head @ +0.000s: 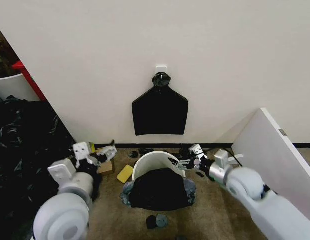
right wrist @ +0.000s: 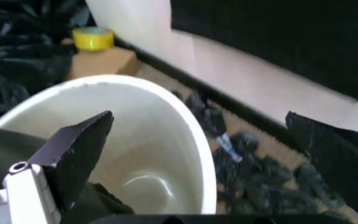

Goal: Place the garbage bag over the trash bin.

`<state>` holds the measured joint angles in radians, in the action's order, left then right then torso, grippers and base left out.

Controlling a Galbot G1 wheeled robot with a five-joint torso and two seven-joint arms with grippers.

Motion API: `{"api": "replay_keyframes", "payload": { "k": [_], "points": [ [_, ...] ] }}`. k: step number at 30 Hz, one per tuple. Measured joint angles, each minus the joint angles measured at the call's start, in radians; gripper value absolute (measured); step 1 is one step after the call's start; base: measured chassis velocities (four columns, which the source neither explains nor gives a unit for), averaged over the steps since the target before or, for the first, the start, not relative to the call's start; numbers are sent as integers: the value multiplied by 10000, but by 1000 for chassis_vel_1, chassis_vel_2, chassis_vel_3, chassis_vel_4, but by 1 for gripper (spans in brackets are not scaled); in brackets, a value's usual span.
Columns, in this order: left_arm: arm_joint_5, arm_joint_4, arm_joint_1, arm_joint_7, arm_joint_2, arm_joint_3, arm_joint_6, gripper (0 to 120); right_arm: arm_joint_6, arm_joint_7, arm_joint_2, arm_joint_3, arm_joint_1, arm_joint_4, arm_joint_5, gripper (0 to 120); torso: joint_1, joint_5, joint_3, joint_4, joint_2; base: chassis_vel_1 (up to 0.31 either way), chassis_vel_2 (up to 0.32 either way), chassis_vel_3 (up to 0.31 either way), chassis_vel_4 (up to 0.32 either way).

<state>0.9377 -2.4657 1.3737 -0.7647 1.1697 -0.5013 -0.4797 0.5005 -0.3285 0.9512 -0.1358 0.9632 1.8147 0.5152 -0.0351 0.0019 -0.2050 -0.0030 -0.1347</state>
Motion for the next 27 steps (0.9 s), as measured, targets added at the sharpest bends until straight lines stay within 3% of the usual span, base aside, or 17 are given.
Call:
{"api": "replay_keyframes", "payload": {
  "k": [7, 17, 27],
  "points": [
    [120, 222, -8, 28, 40, -421, 171, 100, 407, -860, 824, 651, -1043, -1468, -923, 98, 0, -1, 1, 0, 0, 0, 0, 0, 0],
    [-68, 301, 18, 29, 237, 2, 157, 100, 306, -1259, 1013, 1062, -1384, -2070, -2455, 61, 1, 0, 2, -1, 0, 0, 0, 0, 0],
    [-132, 312, 76, -12, 276, 117, 156, 100, 341, -1151, 907, 1060, -1206, -1967, -2408, 24, 1, 0, 2, -1, 0, 0, 0, 0, 0]
  ]
}}
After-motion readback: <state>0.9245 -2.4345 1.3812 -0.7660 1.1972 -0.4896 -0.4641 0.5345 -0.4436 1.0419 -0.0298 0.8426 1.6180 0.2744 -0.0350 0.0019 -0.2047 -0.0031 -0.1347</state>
